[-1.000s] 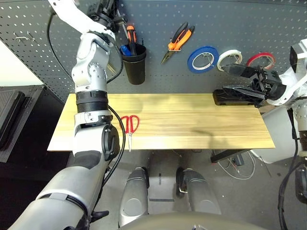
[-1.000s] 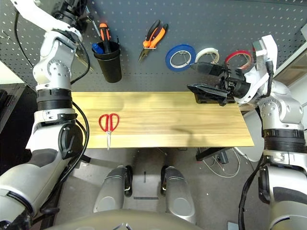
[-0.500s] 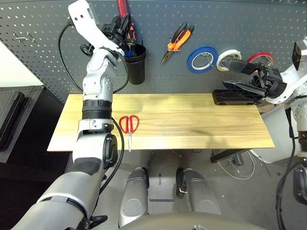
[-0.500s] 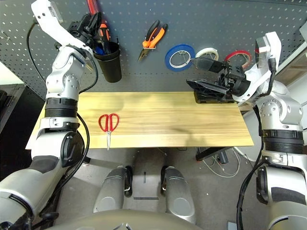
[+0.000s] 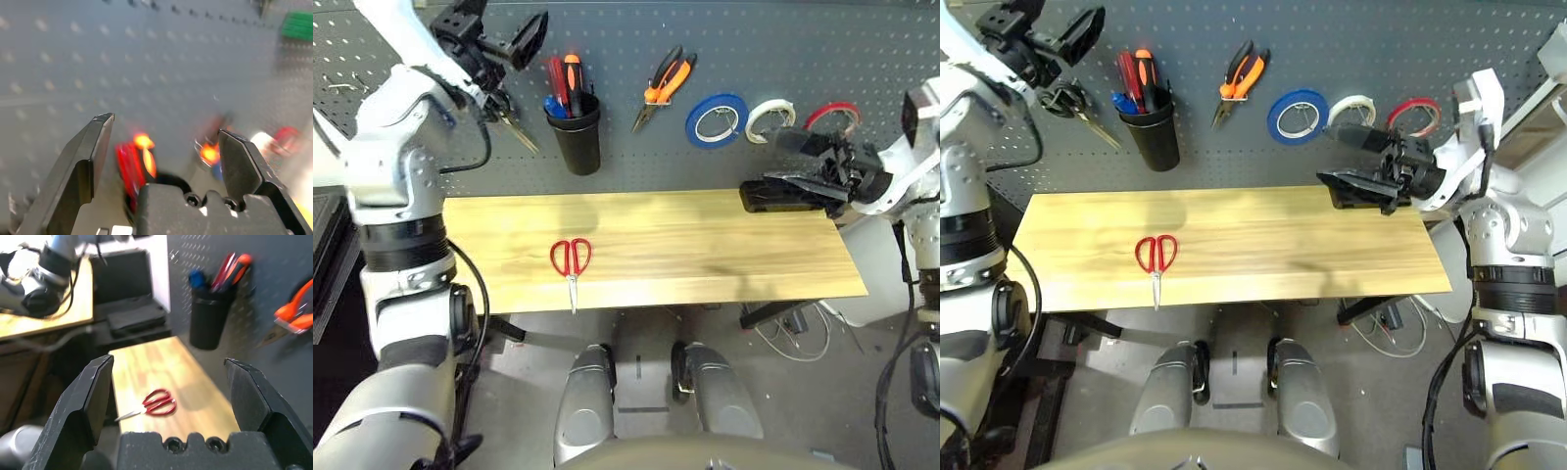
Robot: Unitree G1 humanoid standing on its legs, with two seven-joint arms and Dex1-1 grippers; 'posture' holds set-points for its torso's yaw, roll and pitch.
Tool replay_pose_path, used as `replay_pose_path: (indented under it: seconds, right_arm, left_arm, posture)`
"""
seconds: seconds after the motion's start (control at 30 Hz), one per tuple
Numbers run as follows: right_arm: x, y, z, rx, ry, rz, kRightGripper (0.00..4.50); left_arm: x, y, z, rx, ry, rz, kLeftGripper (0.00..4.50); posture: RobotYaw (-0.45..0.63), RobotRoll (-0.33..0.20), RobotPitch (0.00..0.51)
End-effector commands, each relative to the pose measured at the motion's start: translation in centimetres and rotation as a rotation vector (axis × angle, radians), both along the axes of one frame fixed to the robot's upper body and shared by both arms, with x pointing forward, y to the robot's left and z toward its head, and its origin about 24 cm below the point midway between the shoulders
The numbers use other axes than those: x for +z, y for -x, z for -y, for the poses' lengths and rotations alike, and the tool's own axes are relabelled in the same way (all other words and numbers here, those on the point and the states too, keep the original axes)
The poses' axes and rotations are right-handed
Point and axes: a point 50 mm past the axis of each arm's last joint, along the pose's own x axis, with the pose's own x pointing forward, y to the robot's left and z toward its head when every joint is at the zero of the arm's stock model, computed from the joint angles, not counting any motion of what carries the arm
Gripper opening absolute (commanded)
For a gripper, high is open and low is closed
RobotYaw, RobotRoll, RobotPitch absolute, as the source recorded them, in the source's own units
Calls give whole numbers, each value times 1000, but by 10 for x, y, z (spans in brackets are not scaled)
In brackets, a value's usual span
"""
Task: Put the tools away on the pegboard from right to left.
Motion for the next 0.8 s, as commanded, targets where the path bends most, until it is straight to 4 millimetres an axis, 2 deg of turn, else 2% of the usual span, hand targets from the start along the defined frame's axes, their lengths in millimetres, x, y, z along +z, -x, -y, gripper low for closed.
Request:
replay_pose_path:
  seconds: [0.03,0.17,0.27,0.4,0.57,0.8]
  right_arm:
    - [-16,1,-3,27,61,-24,4500]
    - [-26,1,-11,70,108,-25,4500]
    - [-33,2,-14,90,167,-36,4500]
    - [-44,4,-17,99,251,-18,4500]
    - [-57,12,-22,105,284,-5,4500]
    - [-78,29,-30,106,337,-19,4500]
  left_arm:
    - [-38,31,13,-205,-93,-303,4432]
    - [-93,53,13,-217,-108,-595,4432]
    - [-133,52,8,-103,-53,-707,4432]
    - [-189,46,1,56,-84,-821,4432]
    - [-232,25,0,197,-51,-821,4432]
    - [-266,-1,-12,434,-52,-775,4432]
  posture:
    - [35,0,109]
    - [44,0,108]
    - [33,0,111]
    - [9,0,119]
    - [-23,0,133]
    - [-85,0,184]
